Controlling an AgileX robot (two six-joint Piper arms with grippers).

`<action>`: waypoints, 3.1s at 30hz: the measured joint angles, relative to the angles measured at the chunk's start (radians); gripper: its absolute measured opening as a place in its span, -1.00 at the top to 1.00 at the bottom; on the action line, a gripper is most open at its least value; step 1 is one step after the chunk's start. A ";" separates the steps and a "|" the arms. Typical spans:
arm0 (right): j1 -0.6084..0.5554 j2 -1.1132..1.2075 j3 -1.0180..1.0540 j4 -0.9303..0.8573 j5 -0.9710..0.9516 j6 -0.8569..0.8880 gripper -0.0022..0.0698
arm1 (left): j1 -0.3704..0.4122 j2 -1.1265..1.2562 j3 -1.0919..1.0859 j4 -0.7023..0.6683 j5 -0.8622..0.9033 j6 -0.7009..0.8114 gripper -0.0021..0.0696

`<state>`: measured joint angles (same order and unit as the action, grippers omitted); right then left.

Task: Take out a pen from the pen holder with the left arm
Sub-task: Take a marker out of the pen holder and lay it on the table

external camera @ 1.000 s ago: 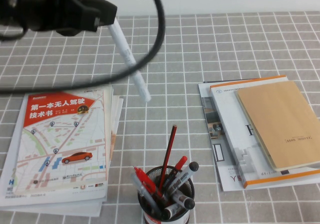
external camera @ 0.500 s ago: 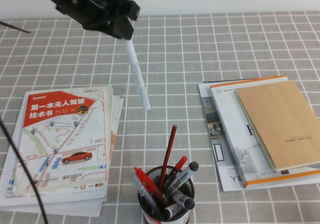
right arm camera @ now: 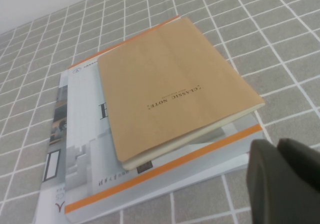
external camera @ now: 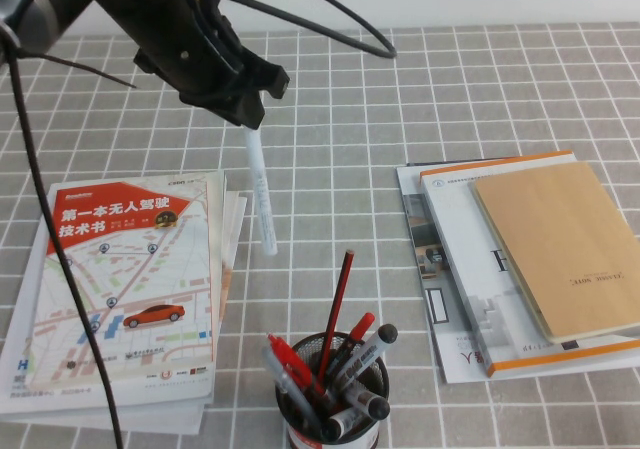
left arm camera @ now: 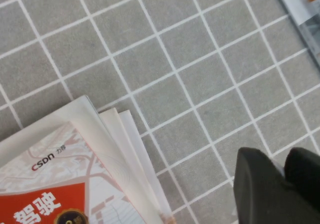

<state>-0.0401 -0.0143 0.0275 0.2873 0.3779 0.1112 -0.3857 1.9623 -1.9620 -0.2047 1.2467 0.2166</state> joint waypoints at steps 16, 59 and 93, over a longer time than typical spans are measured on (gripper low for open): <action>0.000 0.000 0.000 0.000 0.000 0.000 0.97 | -0.021 0.115 0.000 0.059 -0.008 -0.007 0.75; 0.000 0.000 0.000 0.000 0.000 0.000 0.97 | -0.121 -0.201 0.059 0.175 -0.130 -0.083 0.93; 0.000 0.000 0.000 0.000 0.000 0.000 0.97 | -0.040 -1.379 1.615 0.359 -1.280 -0.268 0.94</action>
<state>-0.0401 -0.0143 0.0275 0.2873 0.3779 0.1112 -0.4255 0.5829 -0.3471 0.1539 -0.0334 -0.0516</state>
